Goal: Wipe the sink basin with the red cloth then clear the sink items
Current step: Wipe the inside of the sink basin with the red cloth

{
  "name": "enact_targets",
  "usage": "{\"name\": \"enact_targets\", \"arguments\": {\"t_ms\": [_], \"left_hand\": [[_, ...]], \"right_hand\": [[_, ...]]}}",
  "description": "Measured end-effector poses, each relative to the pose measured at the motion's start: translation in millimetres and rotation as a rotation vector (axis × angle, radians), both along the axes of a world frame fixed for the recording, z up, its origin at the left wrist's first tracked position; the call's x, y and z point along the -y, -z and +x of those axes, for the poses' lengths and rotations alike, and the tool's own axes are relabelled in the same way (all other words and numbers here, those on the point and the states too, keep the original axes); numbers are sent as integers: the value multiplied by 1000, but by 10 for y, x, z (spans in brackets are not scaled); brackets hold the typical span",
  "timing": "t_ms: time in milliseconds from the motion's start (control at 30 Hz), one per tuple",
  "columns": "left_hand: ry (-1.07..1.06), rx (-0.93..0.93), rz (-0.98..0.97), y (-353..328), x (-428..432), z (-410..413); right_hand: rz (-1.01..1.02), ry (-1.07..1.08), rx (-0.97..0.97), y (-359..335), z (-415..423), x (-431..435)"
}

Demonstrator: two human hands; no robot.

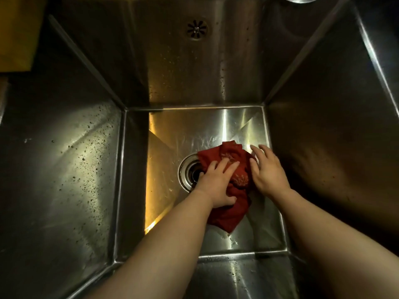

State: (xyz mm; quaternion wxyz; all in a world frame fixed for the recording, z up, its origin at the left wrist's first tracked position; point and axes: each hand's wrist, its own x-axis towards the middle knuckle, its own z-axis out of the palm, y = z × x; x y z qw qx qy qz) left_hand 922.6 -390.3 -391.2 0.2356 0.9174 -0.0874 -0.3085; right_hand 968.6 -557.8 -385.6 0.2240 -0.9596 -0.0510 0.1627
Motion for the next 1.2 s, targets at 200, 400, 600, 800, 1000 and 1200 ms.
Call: {"name": "enact_targets", "arguments": {"t_ms": [200,400,600,800,1000,1200], "left_hand": [[-111,5,-48,-3,68,-32],[-80,130,40,0,-258,64],[-279,209,225,-31,-783,191],[-466,152,190,-64,-1012,1],[-451,86,295,-121,-1078,-121],[-190,29,312,-120,-923,23]], "right_hand": [[-18,-1,-61,68,-54,21],[-82,-23,-65,122,-85,-78],[-194,-113,-43,136,-54,-294],[-205,-105,-150,139,-90,-445],[-206,-55,-201,135,-116,-548],[-214,-65,-209,116,-107,-533]]}}
